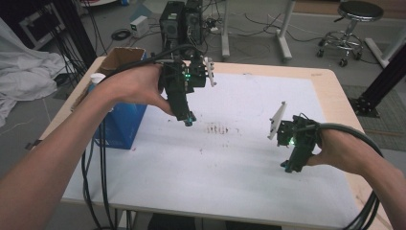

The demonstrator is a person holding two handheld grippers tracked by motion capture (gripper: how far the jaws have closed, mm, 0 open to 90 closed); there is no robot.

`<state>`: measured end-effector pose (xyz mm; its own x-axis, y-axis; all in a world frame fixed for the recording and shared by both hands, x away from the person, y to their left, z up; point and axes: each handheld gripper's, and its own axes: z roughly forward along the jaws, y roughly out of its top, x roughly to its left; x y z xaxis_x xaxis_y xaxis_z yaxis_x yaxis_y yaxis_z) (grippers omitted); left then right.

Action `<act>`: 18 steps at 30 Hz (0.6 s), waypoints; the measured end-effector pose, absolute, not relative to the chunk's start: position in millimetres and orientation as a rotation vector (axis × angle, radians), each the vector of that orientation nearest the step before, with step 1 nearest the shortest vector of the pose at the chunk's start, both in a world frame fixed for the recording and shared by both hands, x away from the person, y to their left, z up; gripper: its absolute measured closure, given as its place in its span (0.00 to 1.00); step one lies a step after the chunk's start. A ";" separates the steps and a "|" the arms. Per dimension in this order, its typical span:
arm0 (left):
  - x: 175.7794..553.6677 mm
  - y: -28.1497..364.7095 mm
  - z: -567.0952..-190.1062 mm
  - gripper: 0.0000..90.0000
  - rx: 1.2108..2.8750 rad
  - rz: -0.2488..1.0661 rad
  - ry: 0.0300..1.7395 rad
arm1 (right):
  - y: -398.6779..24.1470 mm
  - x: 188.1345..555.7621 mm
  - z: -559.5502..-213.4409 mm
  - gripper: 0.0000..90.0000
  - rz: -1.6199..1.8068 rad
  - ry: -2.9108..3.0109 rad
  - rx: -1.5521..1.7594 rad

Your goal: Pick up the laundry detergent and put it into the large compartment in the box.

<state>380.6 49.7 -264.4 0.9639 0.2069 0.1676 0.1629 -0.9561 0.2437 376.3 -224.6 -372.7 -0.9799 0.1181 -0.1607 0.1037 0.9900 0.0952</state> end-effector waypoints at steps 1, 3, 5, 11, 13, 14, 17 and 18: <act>380.1 47.5 -267.8 0.21 2.886 0.279 0.270 | -224.7 375.5 -372.3 0.14 0.123 2.968 0.182; 377.3 41.2 -278.3 0.21 2.886 0.264 0.261 | -225.0 375.5 -371.6 0.14 0.130 2.963 0.179; 375.6 36.9 -284.9 0.21 2.897 0.256 0.252 | -225.1 375.3 -371.2 0.14 0.128 2.960 0.186; 371.1 29.4 -299.9 0.21 2.907 0.250 0.236 | -225.0 374.9 -371.3 0.14 0.141 2.950 0.191; 369.9 28.4 -306.5 0.21 2.914 0.243 0.234 | -225.0 374.0 -371.3 0.14 0.139 2.950 0.198; 369.2 28.1 -310.1 0.21 2.920 0.244 0.239 | -225.0 374.0 -371.3 0.14 0.139 2.950 0.198; 367.4 28.2 -319.5 0.21 2.929 0.234 0.248 | -225.2 373.2 -371.4 0.14 0.128 2.951 0.198; 366.4 28.4 -322.4 0.21 2.927 0.229 0.249 | -225.1 373.8 -371.5 0.14 0.135 2.949 0.189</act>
